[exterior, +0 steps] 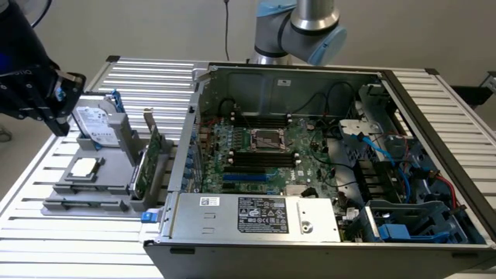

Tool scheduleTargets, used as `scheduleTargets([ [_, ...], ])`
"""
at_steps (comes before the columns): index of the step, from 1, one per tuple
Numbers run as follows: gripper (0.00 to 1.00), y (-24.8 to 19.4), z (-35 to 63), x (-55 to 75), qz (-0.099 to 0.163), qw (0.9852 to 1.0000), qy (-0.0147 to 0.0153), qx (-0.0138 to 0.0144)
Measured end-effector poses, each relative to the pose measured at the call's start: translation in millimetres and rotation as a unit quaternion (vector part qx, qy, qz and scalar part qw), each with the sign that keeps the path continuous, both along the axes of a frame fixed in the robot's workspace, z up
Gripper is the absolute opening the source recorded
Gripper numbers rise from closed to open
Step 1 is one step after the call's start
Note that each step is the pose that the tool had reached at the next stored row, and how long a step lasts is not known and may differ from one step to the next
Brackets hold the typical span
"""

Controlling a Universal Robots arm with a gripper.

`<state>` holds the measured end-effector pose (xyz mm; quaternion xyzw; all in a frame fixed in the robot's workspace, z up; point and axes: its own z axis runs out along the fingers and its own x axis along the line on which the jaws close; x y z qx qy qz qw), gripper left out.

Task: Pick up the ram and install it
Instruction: 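Pick up the ram and move it above insertion slot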

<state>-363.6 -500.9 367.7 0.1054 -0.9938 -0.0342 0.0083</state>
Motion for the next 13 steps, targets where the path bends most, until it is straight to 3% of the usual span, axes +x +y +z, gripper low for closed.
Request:
scheduleTargets([
  [6, 0.11, 0.0, 0.0, 0.0, 0.055, 0.9985, 0.0001, -0.0001],
  [9, 0.11, 0.0, 0.0, 0.0, 0.082, 0.9966, 0.0, 0.0],
  [13, 0.11, 0.0, -0.2, 0.0, 0.118, 0.993, 0.0, 0.0],
])
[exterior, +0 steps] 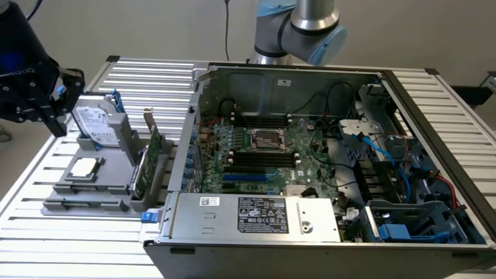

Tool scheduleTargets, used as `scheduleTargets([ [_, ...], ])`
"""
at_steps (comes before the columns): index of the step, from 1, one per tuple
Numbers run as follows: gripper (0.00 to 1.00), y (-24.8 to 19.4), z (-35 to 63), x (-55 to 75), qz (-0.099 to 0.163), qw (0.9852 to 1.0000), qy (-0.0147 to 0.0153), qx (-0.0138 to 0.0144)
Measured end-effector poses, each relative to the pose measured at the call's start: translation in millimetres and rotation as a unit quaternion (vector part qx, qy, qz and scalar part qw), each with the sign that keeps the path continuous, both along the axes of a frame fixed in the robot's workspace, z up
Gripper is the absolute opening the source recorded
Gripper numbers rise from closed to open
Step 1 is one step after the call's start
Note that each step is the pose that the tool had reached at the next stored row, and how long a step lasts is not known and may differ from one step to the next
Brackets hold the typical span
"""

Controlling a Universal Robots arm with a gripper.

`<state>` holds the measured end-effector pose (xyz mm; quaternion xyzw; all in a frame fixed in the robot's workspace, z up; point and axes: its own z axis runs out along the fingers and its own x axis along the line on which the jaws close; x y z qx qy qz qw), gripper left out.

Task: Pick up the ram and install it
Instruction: 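Pick up the ram and move it above insertion slot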

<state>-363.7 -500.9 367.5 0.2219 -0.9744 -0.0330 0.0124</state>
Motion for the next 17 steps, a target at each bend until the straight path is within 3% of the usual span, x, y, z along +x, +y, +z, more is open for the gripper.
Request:
scheduleTargets([
  [5, 0.11, 0.0, -0.7, 0.0, 0.046, 0.999, 0.0, 0.0],
  [9, 0.11, 0.0, -1.6, 0.0, 0.082, 0.9966, 0.0, 0.0],
  [13, 0.11, 0.0, -2.4, 0.1, 0.118, 0.9931, 0.0, 0.0],
  [17, 0.11, 0.0, -3.1, 0.1, 0.154, 0.988, 0.0, 0.0],
])
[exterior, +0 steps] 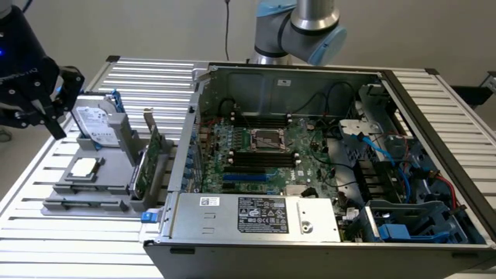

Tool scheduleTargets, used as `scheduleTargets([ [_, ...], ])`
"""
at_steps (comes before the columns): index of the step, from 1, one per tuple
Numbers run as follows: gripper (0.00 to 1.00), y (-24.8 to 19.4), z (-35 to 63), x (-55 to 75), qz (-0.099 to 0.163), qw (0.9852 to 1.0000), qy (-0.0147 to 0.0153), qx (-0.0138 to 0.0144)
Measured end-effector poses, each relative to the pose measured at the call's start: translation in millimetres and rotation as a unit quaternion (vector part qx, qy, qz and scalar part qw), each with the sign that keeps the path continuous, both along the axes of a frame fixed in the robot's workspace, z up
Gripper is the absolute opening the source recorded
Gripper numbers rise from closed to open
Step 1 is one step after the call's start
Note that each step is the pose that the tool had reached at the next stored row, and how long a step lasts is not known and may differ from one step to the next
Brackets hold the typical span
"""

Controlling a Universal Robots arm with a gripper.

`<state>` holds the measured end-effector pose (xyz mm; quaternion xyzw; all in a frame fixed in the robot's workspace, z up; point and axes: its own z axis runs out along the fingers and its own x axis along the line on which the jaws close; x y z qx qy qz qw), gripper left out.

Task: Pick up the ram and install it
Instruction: 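Pick up the ram and move it above insertion slot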

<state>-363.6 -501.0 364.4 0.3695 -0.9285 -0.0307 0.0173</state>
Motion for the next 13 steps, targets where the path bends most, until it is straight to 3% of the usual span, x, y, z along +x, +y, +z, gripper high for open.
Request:
scheduleTargets([
  [4, 0.11, 0.0, -0.4, 0.0, 0.036, 0.9994, 0.0, 0.0],
  [7, 0.11, 0.0, -0.5, 0.0, 0.063, 0.998, 0.0, 0.0],
  [13, 0.11, 0.0, -0.9, 0.0, 0.118, 0.993, 0.0, 0.0],
])
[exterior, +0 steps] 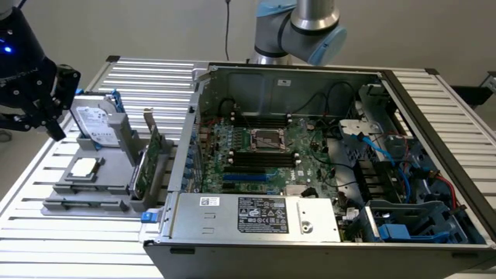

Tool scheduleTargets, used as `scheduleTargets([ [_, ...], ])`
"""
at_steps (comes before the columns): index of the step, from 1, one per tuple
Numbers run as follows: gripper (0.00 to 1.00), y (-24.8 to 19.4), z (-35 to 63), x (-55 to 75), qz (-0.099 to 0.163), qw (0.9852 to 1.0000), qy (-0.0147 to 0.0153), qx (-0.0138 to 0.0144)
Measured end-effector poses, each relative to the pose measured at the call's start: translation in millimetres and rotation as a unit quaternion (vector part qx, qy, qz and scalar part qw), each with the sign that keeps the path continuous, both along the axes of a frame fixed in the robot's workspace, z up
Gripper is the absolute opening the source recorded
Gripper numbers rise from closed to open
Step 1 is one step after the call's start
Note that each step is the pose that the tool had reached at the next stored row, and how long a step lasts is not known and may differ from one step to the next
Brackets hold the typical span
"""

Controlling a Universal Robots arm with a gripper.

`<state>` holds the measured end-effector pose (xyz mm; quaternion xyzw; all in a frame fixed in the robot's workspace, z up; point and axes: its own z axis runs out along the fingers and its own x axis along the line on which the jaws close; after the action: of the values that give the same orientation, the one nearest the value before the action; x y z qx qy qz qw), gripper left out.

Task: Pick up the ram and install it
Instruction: 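Pick up the ram and move it above insertion slot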

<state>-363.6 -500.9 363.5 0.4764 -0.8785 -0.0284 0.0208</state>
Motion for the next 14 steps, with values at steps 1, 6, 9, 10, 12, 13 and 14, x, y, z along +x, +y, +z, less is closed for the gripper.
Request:
scheduleTargets([
  [1, 0.11, 0.0, 0.0, 0.0, 0.009, 1.0, 0.0, 0.0],
  [6, 0.11, 0.0, -0.4, 0.0, 0.054, 0.9985, -0.0001, 0.0],
  [9, 0.11, 0.0, -0.9, 0.0, 0.082, 0.9966, -0.0012, -0.0001],
  [10, 0.11, 0.0, -1.1, 0.0, 0.091, 0.9959, -0.0016, -0.0001],
  [12, 0.11, 0.0, -1.4, 0.0, 0.109, 0.9941, -0.0024, -0.0002],
  [13, 0.11, 0.0, -1.5, 0.0, 0.118, 0.993, -0.0031, -0.0002],
  [14, 0.11, 0.0, -1.7, 0.0, 0.127, 0.9919, -0.0037, -0.0003],
])
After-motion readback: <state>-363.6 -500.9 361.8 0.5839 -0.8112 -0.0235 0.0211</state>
